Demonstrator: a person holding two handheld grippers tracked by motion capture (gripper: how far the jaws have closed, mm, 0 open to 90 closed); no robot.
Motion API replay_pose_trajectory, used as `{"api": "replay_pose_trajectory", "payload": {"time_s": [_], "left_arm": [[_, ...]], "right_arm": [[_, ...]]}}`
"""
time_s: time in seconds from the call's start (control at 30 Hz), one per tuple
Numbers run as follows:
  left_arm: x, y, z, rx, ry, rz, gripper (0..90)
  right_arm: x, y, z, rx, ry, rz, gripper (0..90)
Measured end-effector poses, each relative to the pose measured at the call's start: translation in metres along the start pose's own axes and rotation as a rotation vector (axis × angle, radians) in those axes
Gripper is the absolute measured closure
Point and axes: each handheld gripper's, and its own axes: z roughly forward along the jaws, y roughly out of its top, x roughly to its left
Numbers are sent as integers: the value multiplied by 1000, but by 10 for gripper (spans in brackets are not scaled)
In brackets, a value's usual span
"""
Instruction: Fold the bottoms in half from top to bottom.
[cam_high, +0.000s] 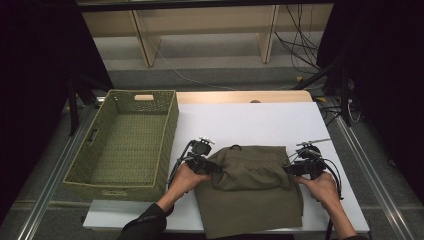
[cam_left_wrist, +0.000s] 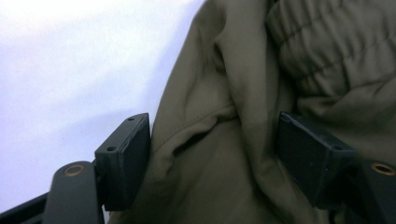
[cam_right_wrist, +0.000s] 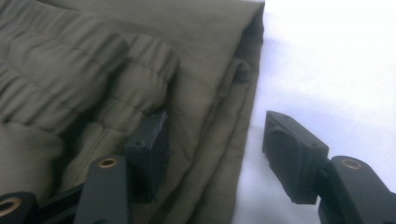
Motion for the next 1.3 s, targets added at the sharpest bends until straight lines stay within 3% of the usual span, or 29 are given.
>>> {"api": "replay_pose_trajectory", "payload": {"time_s": [0.07, 0.13, 0.17, 0.23, 0.33, 0.4, 0.47, 0.67, 0.77, 0.93, 1.03, 1.1, 1.17, 1.23, 1.3], "left_arm": [[-2, 1, 1, 1, -14, 26, 347], [-2, -1, 1, -23, -31, 51, 530], [-2, -1, 1, -28, -47, 43, 614], [-1, -1, 0, -42, -64, 43, 761], [-1, -1, -1, -48, -70, 52, 829], [-1, 0, -1, -63, -65, 48, 842], [0, 3, -1, -79, -60, 48, 849], [3, 23, 3, -121, -25, 32, 852], [4, 34, 5, -134, -4, 29, 852], [5, 50, 12, -149, 15, 18, 851], [4, 56, 15, -152, 19, 0, 847], [3, 57, 14, -155, 19, -8, 827], [4, 56, 8, -176, 11, -17, 753], [7, 56, -3, -208, -10, -42, 690], [7, 57, -16, -235, -29, -59, 623]], "right_arm": [[-2, -1, 3, 18, 5, 11, 413], [-2, -1, 4, 26, 4, 14, 422], [-2, 0, 4, 22, 6, 15, 447], [-1, 0, 6, 13, 27, 13, 566], [2, 2, 9, 21, 44, 1, 739], [3, 4, 11, 23, 67, 3, 825], [5, 6, 11, 16, 61, -2, 849], [3, 15, 9, -26, 24, -16, 855], [-1, 23, 12, -55, 8, -1, 854], [-6, 31, 15, -67, -17, 10, 854], [-7, 34, 15, -77, -36, -8, 851], [-8, 34, 16, -70, -40, 2, 837], [-9, 33, 14, -69, -62, -5, 759], [-9, 34, 6, -89, -117, -17, 651], [-10, 37, -5, -133, -104, -2, 586]]}}
